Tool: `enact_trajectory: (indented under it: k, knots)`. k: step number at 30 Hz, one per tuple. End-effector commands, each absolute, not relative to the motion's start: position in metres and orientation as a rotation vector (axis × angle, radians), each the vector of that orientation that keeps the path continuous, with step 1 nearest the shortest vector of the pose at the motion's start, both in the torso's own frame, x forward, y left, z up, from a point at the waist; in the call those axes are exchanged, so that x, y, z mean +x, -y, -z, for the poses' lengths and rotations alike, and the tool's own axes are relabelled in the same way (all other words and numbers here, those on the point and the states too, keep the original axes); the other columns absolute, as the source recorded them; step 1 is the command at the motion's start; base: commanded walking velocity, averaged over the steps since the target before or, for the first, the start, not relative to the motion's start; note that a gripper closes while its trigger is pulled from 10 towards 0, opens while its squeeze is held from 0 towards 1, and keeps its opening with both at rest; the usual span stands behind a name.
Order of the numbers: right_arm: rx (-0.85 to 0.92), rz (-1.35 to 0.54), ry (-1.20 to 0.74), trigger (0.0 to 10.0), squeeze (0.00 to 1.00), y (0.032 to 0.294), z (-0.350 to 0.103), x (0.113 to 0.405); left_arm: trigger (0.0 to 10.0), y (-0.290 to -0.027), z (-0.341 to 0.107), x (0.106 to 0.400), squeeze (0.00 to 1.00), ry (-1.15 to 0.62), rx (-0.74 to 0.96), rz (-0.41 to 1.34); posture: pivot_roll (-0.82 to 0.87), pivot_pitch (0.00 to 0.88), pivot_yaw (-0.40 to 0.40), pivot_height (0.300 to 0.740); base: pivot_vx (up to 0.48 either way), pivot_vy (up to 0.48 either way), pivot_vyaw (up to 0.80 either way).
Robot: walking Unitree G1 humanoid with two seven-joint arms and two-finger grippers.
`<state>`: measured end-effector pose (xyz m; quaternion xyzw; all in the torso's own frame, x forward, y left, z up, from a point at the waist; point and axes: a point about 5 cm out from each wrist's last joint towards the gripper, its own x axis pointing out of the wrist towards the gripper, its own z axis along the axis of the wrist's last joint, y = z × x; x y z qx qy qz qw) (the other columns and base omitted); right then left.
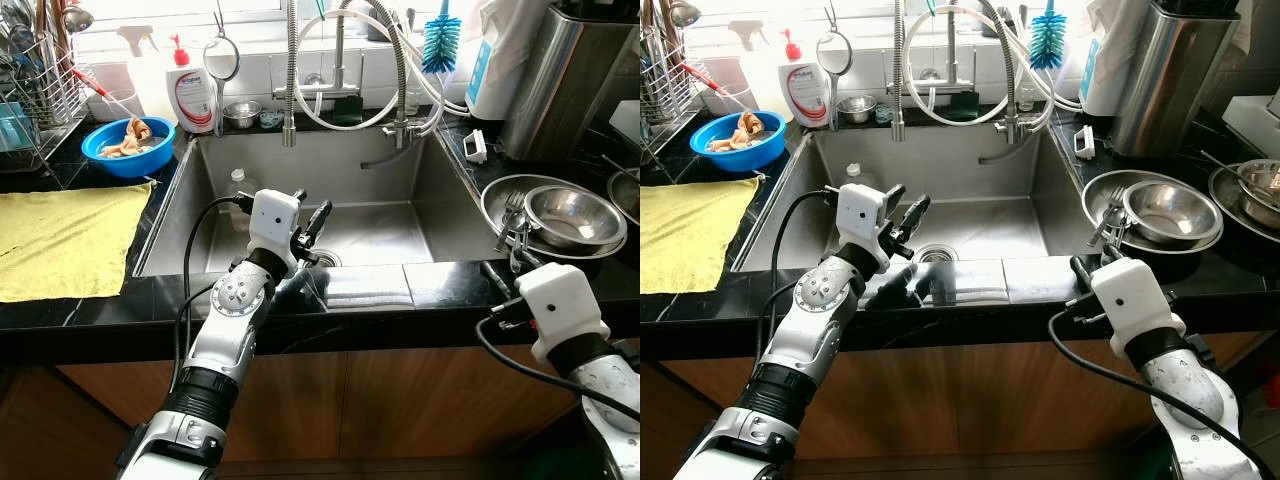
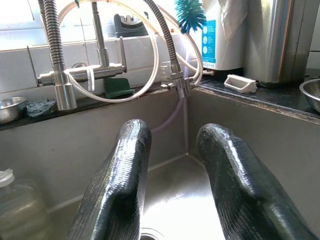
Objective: Kitchen organization
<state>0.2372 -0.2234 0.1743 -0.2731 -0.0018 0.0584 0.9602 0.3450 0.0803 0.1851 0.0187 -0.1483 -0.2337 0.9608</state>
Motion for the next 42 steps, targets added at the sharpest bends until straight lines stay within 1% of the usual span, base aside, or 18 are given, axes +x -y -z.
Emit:
enact_trajectory:
  k: [1,2,3,4,15,16,17,18,37,42]
  knots:
    - [-0.554,-0.108,-0.002,0.0,0.0,0.225,-0.174,0.238,10.0,-0.08,-0.185,0.344,0.0,0.292,0.037,0.48,-0.04,0.0,0.054,0.74,0.0,0.0,0.0]
    - [-0.557,-0.105,-0.007,0.0,0.0,0.225,-0.174,0.238,10.0,-0.08,-0.185,0.344,0.0,0.29,0.037,0.481,-0.04,0.0,0.054,0.74,0.0,0.0,0.0]
    - [-0.559,-0.102,-0.012,1.3,0.0,0.226,-0.173,0.238,10.0,-0.08,-0.184,0.344,0.0,0.289,0.037,0.482,-0.04,0.0,0.054,0.74,0.0,0.0,0.0]
    - [-0.559,-0.1,-0.02,10.0,0.0,0.227,-0.172,0.237,10.0,-0.08,-0.184,0.344,0.0,0.287,0.037,0.483,-0.04,0.0,0.054,0.74,0.0,0.0,0.0]
    - [-0.568,-0.078,-0.041,10.0,0.0,0.231,-0.17,0.237,10.0,-0.079,-0.184,0.345,0.0,0.282,0.036,0.487,-0.04,0.0,0.058,0.74,0.0,0.0,0.0]
    - [-0.567,-0.076,-0.036,4.9,0.0,0.231,-0.17,0.237,10.0,-0.079,-0.184,0.345,0.0,0.283,0.035,0.486,-0.04,0.0,0.057,0.74,0.0,0.0,0.0]
    - [-0.565,-0.076,-0.034,2.3,0.0,0.231,-0.17,0.238,10.0,-0.079,-0.184,0.345,0.0,0.283,0.034,0.486,-0.04,0.0,0.057,0.74,0.0,0.0,0.0]
    - [-0.565,-0.075,-0.032,0.0,0.0,0.23,-0.171,0.238,10.0,-0.079,-0.184,0.345,0.0,0.283,0.034,0.486,-0.04,0.0,0.057,0.74,0.0,0.0,0.0]
    - [-0.564,-0.055,-0.002,0.0,0.0,0.231,-0.176,0.24,10.0,-0.079,-0.185,0.345,0.0,0.285,0.033,0.486,-0.04,0.0,0.058,0.74,0.0,0.0,0.0]
    - [-0.569,0.006,0.053,0.0,0.0,0.236,-0.186,0.242,10.0,-0.079,-0.185,0.346,0.0,0.285,0.032,0.485,-0.04,0.0,0.058,0.74,0.0,0.0,0.0]
